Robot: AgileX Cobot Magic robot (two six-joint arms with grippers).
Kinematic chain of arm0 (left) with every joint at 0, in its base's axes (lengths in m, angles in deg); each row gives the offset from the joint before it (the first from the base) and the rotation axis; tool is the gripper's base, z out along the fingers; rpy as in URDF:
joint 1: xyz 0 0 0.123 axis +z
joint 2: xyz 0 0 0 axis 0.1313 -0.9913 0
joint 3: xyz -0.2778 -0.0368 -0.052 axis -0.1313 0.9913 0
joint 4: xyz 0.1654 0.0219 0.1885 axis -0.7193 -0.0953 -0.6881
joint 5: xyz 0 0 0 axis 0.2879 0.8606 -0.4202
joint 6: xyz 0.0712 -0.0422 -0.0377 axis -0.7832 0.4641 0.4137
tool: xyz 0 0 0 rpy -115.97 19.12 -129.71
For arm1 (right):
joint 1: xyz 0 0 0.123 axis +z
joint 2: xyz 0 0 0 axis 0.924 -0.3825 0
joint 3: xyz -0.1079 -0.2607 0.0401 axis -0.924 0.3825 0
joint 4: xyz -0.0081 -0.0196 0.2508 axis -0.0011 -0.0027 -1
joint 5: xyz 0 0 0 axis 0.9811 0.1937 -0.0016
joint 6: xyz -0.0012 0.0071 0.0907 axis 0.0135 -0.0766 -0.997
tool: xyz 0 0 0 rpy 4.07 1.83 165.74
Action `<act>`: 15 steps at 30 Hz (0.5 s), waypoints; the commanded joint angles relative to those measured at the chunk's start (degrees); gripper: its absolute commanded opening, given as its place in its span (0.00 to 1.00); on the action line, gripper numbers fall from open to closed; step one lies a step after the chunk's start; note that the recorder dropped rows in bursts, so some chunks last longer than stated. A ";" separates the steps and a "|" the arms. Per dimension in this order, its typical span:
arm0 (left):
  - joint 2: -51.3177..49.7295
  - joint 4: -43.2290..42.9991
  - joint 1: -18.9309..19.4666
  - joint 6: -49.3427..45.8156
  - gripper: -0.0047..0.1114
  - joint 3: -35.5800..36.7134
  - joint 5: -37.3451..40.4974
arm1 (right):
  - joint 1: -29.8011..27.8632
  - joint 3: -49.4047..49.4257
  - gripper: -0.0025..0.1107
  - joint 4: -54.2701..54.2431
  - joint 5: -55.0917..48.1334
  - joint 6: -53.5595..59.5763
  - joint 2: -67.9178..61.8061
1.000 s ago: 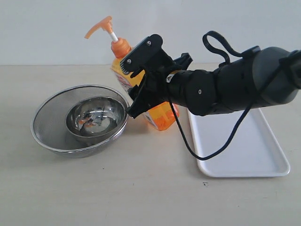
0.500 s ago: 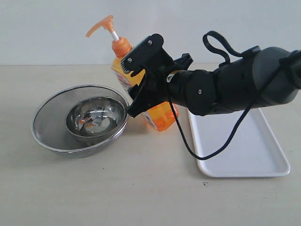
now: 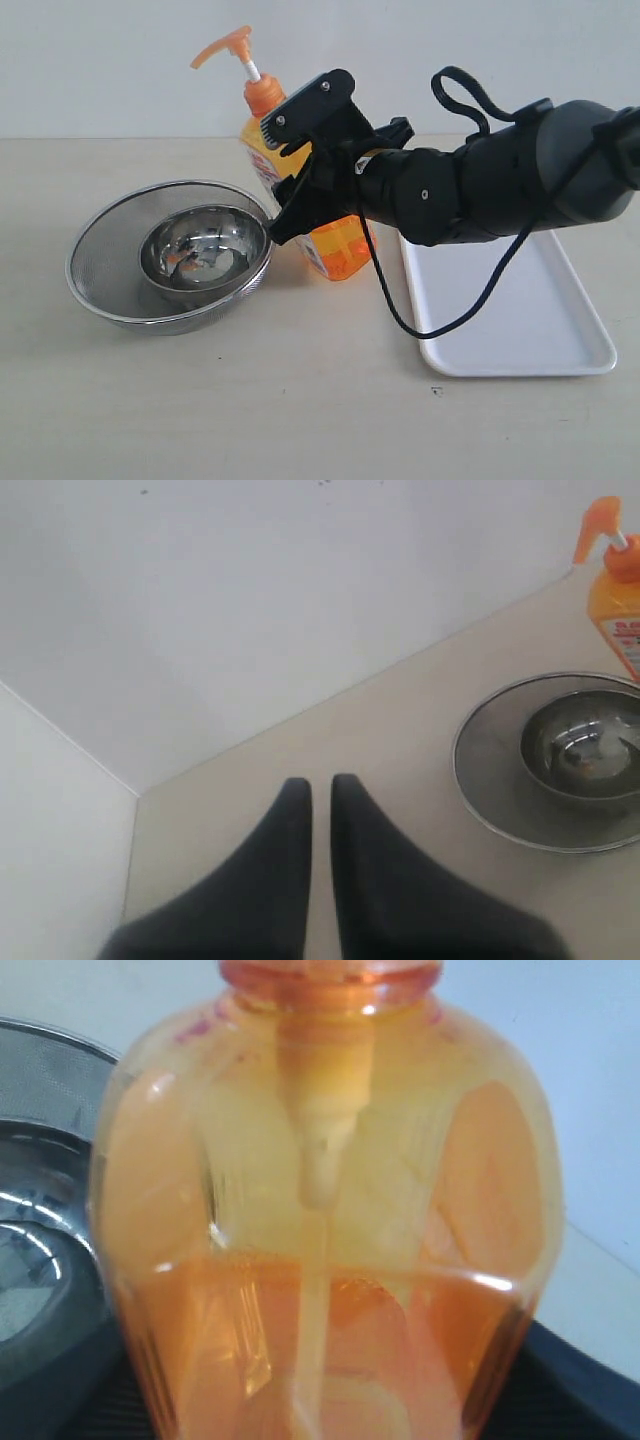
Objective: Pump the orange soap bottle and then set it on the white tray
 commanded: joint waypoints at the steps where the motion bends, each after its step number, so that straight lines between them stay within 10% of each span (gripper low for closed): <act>1: 1.32 -0.74 0.09 2.06 0.08 2.74 -1.24 | 0.09 -0.35 0.02 0.26 3.38 -0.30 0.64; 15: 5.31 -1.14 0.09 2.32 0.08 4.16 -2.14 | 0.09 -0.35 0.02 -0.38 5.49 -0.30 0.74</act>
